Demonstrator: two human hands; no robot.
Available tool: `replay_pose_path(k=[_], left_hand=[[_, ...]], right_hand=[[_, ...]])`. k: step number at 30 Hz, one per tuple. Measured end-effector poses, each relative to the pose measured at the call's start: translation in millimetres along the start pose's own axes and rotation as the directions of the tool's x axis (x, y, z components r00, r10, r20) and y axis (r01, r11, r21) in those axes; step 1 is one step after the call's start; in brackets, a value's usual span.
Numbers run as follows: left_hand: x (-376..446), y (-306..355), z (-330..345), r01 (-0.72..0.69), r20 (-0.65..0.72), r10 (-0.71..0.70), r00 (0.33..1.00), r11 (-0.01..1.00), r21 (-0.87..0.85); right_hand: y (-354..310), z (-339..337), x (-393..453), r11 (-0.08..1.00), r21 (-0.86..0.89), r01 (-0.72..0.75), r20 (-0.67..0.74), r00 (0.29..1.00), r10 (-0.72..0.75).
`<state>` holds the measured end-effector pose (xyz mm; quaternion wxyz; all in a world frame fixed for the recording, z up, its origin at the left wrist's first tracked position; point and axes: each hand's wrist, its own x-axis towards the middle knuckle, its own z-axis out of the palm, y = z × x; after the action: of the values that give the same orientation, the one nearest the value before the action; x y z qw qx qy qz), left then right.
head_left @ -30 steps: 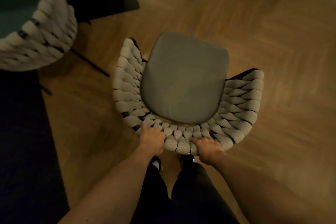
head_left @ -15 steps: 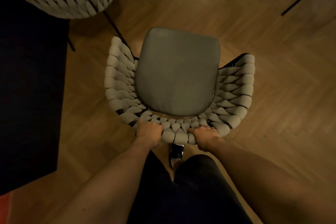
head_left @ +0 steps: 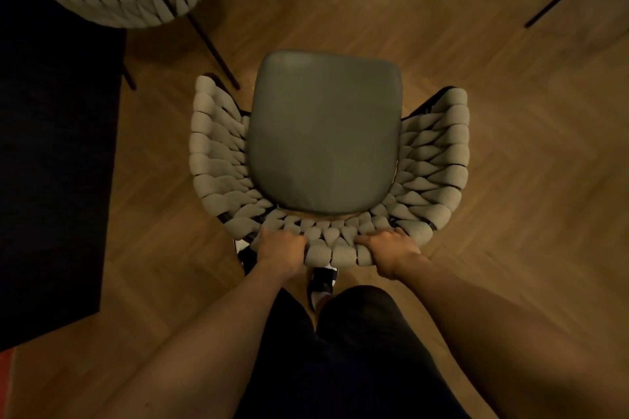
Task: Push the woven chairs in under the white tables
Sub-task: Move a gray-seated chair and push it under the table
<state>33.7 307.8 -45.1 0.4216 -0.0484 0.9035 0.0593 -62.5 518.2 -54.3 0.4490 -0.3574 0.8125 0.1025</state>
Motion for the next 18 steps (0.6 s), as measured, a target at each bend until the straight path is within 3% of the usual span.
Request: replay_pose_path(k=[2, 3, 4, 5, 6, 7, 8, 9, 11, 13, 15, 16, 18], left_hand=[[-7, -11, 6, -0.020, -0.059, 0.012, 0.998, 0.991, -0.130], [-14, -15, 10, 0.002, -0.160, -0.045, 0.986, 0.966, -0.257], [-22, -17, 11, 0.035, -0.301, -0.180, 0.937, 0.902, -0.430], [-28, -20, 16, 0.064, -0.399, -0.388, 0.831, 0.779, -0.624], [-37, -18, 16, 0.084, -0.377, -0.603, 0.703, 0.597, -0.798], [-39, -19, 23, 0.102, -0.243, -0.756, 0.608, 0.378, -0.920], [-34, -22, 34, 0.106, -0.067, -0.820, 0.568, 0.154, -0.982], [-28, -27, 43, 0.099, 0.117, -0.802, 0.586, -0.073, -0.992], [-4, -38, 77, 0.108, 0.426, -0.591, 0.685, -0.496, -0.862], [9, -34, 79, 0.153, 0.544, -0.380, 0.748, -0.699, -0.698], [10, -21, 50, 0.160, 0.553, -0.308, 0.774, -0.750, -0.642], [12, -15, 39, 0.140, 0.541, -0.293, 0.788, -0.770, -0.623], [18, -11, 33, 0.125, 0.565, -0.287, 0.773, -0.805, -0.580]], right_hand=[[6, 1, -4, 0.994, 0.092, 0.065, -0.063, 0.996, -0.060], [9, 3, -8, 0.979, 0.184, 0.085, -0.134, 0.989, -0.061], [12, 5, -13, 0.953, 0.285, 0.102, -0.263, 0.964, -0.024], [13, 8, -19, 0.913, 0.392, 0.113, -0.434, 0.898, 0.075], [13, 11, -23, 0.854, 0.506, 0.123, -0.582, 0.779, 0.233], [10, 15, -27, 0.760, 0.636, 0.131, -0.642, 0.637, 0.427], [6, 17, -30, 0.621, 0.771, 0.140, -0.593, 0.514, 0.619], [2, 20, -30, 0.441, 0.888, 0.133, -0.453, 0.423, 0.784], [-6, 22, -25, 0.035, 0.998, 0.052, -0.051, 0.350, 0.936], [-13, 21, -20, -0.363, 0.931, -0.025, 0.339, 0.421, 0.841], [-18, 18, -14, -0.681, 0.732, 0.002, 0.518, 0.649, 0.558], [-18, 15, -11, -0.768, 0.641, 0.006, 0.520, 0.733, 0.439], [-18, 8, -5, -0.818, 0.575, -0.008, 0.511, 0.784, 0.351]])
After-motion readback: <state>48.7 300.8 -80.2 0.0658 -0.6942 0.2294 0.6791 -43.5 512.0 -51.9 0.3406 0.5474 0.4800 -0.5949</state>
